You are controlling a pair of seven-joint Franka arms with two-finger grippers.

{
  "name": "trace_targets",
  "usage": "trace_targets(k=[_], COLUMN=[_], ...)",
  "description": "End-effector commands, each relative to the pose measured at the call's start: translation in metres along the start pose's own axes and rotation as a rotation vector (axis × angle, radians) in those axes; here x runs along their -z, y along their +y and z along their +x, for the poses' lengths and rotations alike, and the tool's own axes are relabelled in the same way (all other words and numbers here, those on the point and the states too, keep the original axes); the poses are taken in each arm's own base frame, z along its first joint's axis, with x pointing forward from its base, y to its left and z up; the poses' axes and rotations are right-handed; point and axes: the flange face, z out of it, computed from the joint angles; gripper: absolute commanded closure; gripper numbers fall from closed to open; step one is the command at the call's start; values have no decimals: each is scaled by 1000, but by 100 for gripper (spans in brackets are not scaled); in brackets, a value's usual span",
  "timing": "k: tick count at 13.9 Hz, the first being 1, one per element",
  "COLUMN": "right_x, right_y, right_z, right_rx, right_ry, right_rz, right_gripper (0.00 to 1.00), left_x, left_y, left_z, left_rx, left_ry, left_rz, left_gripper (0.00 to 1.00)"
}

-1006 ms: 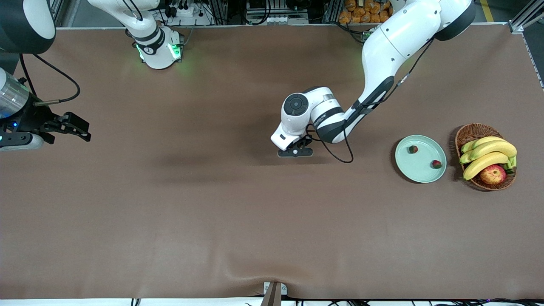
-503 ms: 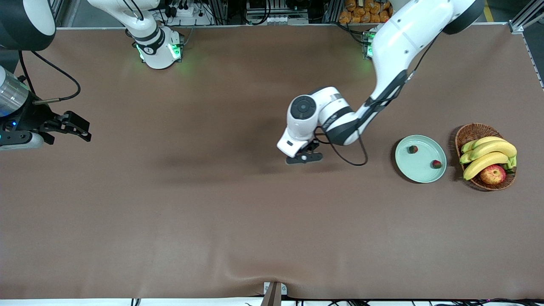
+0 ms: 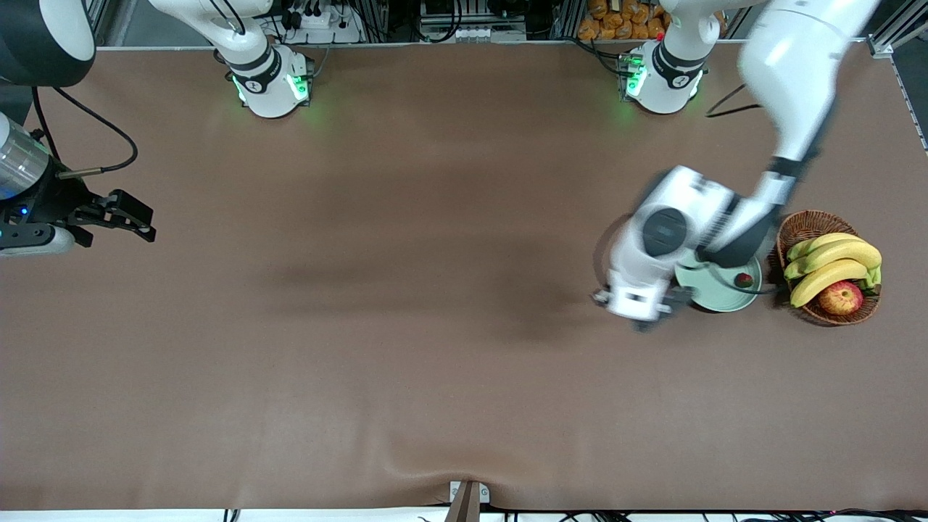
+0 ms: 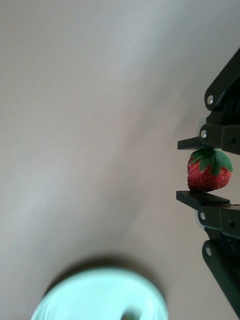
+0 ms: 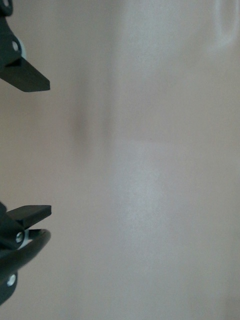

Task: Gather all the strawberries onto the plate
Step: 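Carry the last strawberry to the plate with the left gripper and release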

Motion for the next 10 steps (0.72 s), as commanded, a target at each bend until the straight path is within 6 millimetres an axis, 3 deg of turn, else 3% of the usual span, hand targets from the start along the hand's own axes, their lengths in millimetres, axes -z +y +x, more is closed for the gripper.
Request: trace_targets(k=[1,6,10], right_x=[5,30,30], right_y=[0,4,4], right_z=[3,-1,-1], right_rx=[-9,-18,-18], right_ry=[-3,-29,-30], right_rz=[-20,-19,-19], right_gripper=[0,0,0], left_x=[-20,-44,-68], left_y=[-61,-135,-160], left_z=[42,88,103], left_rx=[157,185,180], left_ry=[-51,-120,-159], left_rz=[45,24,19], left_gripper=[100,100,100])
